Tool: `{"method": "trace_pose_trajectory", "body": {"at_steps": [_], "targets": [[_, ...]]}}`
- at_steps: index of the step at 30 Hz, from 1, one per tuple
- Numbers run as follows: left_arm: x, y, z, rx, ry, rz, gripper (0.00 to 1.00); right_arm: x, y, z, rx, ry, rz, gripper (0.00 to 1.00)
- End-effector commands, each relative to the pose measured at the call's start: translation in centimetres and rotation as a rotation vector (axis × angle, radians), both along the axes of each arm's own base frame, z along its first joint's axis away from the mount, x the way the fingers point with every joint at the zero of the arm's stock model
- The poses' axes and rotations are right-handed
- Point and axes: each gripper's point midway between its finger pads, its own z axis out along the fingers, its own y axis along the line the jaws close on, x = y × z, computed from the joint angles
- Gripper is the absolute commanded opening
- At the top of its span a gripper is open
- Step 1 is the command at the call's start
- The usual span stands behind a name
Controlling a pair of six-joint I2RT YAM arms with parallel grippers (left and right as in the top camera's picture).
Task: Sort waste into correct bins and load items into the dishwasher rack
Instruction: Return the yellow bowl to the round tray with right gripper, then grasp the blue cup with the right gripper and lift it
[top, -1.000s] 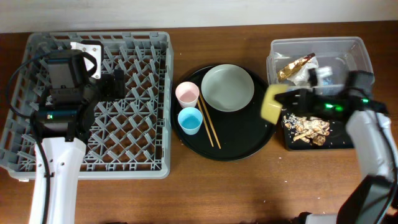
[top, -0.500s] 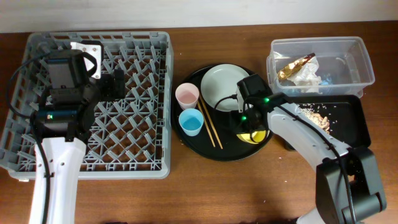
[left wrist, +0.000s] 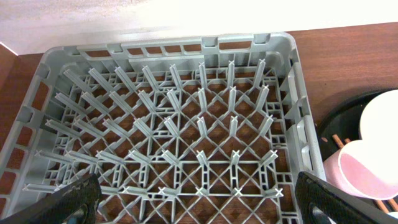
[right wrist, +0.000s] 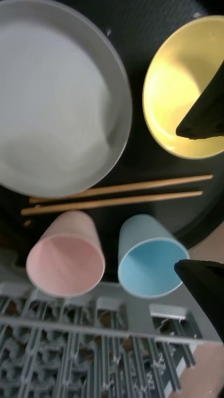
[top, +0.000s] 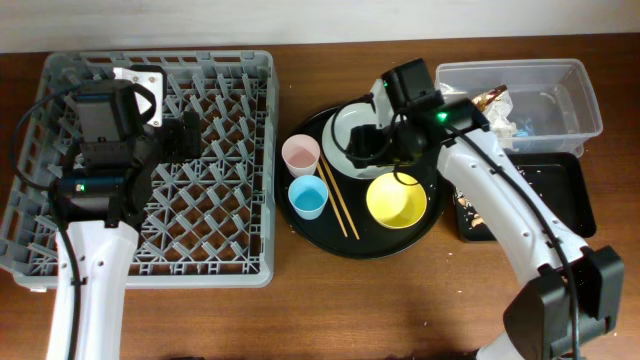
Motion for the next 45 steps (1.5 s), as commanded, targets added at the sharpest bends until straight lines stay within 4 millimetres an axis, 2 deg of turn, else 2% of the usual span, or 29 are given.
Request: {"method": "trace_pose_trajectory", "body": {"at_steps": [1,3,5,8,12,15,18,21,23,27,29,32,34,35,37,39,40,41,43,45], "targets": [[0.0,-0.6,0.6,-0.026,-0.01,-0.02,0.99,-0.6,3.4,-2.4,0.022,0.067,0.019,0.62],[-0.1,-1.8,0.5,-0.068,-0.002,-0.072,0.99,-1.1,5.2,-4.7,0.013,0.121,0.025,0.6],[-0.4,-3.0,0.3,-0.113,0.011,-0.128,0.99,-1.7,6.2,-6.8,-0.008,0.166,0.05,0.59],[-0.6,-3.9,0.2,-0.144,0.017,-0.165,0.99,-1.9,6.3,-8.2,-0.023,0.197,0.05,0.54],[-0.7,-4.9,0.3,-0.187,0.017,-0.211,0.99,-2.1,6.1,-9.9,-0.042,0.237,0.041,0.43],[-0.7,-5.0,0.4,-0.248,0.021,-0.165,0.99,-2.2,6.1,-10.2,-0.045,0.244,0.041,0.38],[-0.7,-4.9,0.3,-0.423,0.037,-0.02,0.99,-2.2,6.0,-10.4,-0.052,0.247,0.039,0.3],[-0.7,-4.9,0.3,-0.56,0.049,0.095,0.99,-2.2,6.0,-10.5,-0.053,0.248,0.039,0.15],[-0.7,-5.0,0.3,-0.607,0.054,0.134,0.99,-2.3,5.9,-10.7,-0.055,0.253,0.039,0.14],[-1.0,-6.3,0.6,-0.691,0.08,0.101,0.99,-2.3,5.9,-10.7,-0.054,0.251,0.039,0.13],[-1.3,-7.7,1.0,-0.744,0.101,0.036,0.99,-2.3,6.0,-10.7,-0.053,0.251,0.039,0.04],[-1.6,-8.8,1.4,-0.785,0.118,-0.019,0.99,-2.4,6.1,-10.7,-0.046,0.257,0.043,0.04],[-1.9,-9.6,1.6,-0.825,0.136,-0.053,0.99,-3.0,6.7,-9.3,0.022,0.277,0.067,0.04],[-2.0,-10.0,1.9,-0.847,0.143,-0.072,0.99,-3.3,6.7,-7.6,0.077,0.285,0.077,0.04],[-2.4,-11.2,2.9,-0.905,0.146,-0.159,0.99,-3.6,5.7,-3.4,0.188,0.261,0.104,0.04],[-2.7,-12.0,4.5,-0.999,0.149,-0.28,0.99,-2.9,3.8,3.6,0.367,0.133,0.138,0.04],[-2.6,-12.5,5.3,-1.072,0.159,-0.389,0.99,-2.0,1.9,7.0,0.431,0.033,0.115,0.04],[-2.5,-12.8,5.6,-1.105,0.168,-0.443,0.99,-1.2,0.5,9.3,0.474,-0.043,0.104,0.04],[-2.5,-13.8,5.8,-1.195,0.213,-0.607,0.99,0.1,-1.1,12.8,0.555,-0.173,0.12,0.04],[-2.2,-14.6,4.9,-1.296,0.287,-0.783,0.99,0.9,-0.7,14.4,0.634,-0.239,0.19,0.04]]}}
